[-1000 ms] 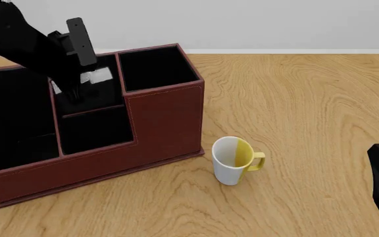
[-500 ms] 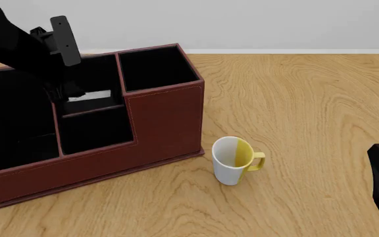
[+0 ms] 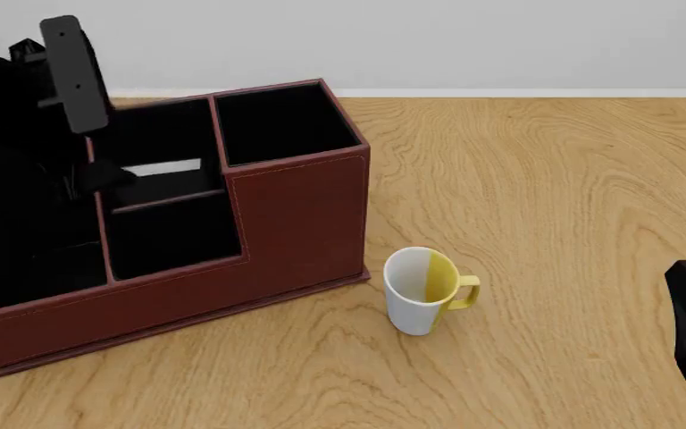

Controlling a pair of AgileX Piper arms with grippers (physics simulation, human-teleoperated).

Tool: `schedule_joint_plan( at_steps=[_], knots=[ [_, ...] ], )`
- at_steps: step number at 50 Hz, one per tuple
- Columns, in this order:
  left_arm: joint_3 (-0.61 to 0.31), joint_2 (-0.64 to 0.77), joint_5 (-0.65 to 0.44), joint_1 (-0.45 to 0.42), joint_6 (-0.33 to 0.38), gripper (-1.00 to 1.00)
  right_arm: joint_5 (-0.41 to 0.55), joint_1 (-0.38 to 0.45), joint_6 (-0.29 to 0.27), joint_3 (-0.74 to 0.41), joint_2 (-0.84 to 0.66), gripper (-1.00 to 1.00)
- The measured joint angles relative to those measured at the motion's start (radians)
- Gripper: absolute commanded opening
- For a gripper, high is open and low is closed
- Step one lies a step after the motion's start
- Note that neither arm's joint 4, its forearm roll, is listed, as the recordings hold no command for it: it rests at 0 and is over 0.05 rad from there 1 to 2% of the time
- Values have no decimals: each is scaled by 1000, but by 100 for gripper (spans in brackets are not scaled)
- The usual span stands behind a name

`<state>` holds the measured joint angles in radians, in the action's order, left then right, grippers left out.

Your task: Pick up the book and place it in the front compartment of the caddy.

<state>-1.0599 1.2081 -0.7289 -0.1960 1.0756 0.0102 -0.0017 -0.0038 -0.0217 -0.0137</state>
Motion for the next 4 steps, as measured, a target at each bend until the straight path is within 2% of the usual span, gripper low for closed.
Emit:
schedule_joint_plan(
  at_steps=[4],
  knots=[
    [16, -37, -9, -7, -11, 100, 0, 0, 0, 0, 0, 100]
  ],
)
